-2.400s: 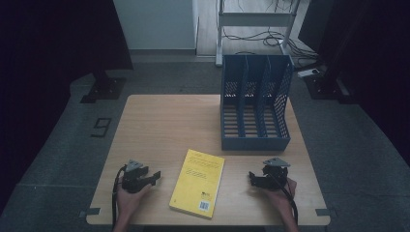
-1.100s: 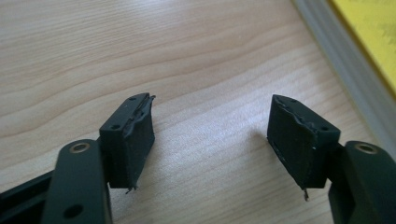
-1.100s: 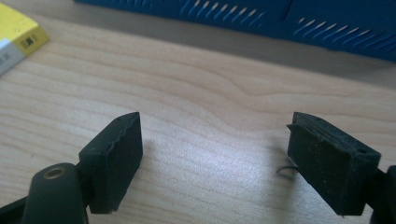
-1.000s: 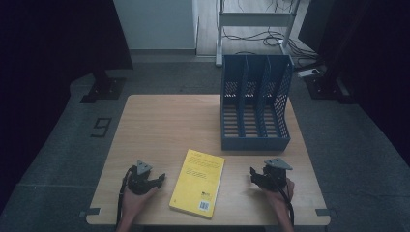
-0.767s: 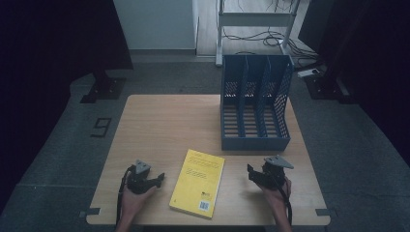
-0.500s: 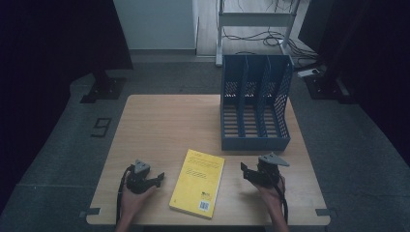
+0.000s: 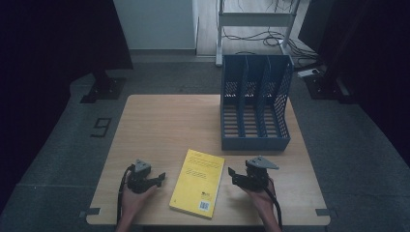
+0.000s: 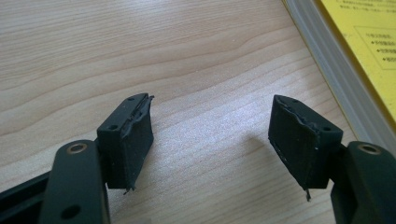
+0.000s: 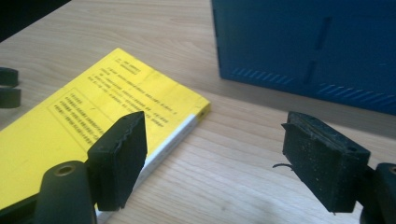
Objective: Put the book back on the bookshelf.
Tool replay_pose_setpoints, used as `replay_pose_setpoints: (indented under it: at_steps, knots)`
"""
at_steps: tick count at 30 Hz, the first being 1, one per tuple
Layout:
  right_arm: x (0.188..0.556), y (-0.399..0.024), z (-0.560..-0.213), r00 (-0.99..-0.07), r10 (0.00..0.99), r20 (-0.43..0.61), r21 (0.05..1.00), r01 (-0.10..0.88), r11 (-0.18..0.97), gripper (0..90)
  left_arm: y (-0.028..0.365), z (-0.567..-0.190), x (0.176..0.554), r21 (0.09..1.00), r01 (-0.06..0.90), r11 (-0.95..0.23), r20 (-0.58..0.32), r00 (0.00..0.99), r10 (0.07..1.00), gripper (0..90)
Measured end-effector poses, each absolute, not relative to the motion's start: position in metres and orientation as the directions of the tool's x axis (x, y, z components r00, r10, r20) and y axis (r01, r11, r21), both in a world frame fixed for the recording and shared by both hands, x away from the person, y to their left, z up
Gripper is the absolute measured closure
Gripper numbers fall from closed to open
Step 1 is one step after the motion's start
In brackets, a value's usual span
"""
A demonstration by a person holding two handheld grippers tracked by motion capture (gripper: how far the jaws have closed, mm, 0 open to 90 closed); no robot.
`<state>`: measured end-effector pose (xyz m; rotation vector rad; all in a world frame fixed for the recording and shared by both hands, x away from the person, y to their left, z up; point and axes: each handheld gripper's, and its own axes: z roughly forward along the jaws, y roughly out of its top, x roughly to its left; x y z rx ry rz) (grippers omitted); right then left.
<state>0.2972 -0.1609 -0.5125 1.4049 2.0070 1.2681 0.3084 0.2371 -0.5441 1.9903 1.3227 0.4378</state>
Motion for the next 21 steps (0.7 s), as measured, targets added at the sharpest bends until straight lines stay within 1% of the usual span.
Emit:
replay_pose_setpoints:
  at_steps: [1,5,6,8,10,15,19,21]
  knots:
    - [0.297,-0.161,-0.513,-0.428,0.886,0.179,0.835,0.542,0.093,21.6,0.237,-0.544,0.308,0.708,0.666,-0.236,-0.096,0.422,0.901,30.3]
    - [0.298,-0.149,-0.516,-0.44,0.88,0.178,0.829,0.548,0.107,21.3,0.241,-0.543,0.311,0.702,0.685,-0.195,-0.161,0.419,0.894,30.4]
    - [0.299,-0.142,-0.518,-0.452,0.871,0.195,0.825,0.555,0.104,21.3,0.242,-0.543,0.312,0.702,0.688,-0.181,-0.176,0.414,0.893,31.0]
    - [0.299,-0.139,-0.519,-0.459,0.866,0.198,0.823,0.558,0.108,21.2,0.243,-0.543,0.312,0.702,0.69,-0.178,-0.18,0.413,0.893,31.0]
    - [0.299,-0.127,-0.523,-0.473,0.864,0.172,0.82,0.555,0.141,20.8,0.242,-0.543,0.312,0.702,0.689,-0.179,-0.179,0.413,0.893,31.0]
    - [0.302,-0.114,-0.529,-0.483,0.862,0.151,0.811,0.559,0.172,20.2,0.244,-0.542,0.312,0.699,0.695,-0.171,-0.19,0.41,0.892,32.2]
    - [0.303,-0.109,-0.531,-0.486,0.861,0.151,0.811,0.559,0.174,20.2,0.245,-0.54,0.311,0.714,0.681,-0.163,-0.18,0.404,0.897,33.3]
    - [0.303,-0.102,-0.533,-0.494,0.856,0.155,0.808,0.561,0.177,20.1,0.246,-0.538,0.31,0.72,0.677,-0.152,-0.191,0.404,0.895,33.3]
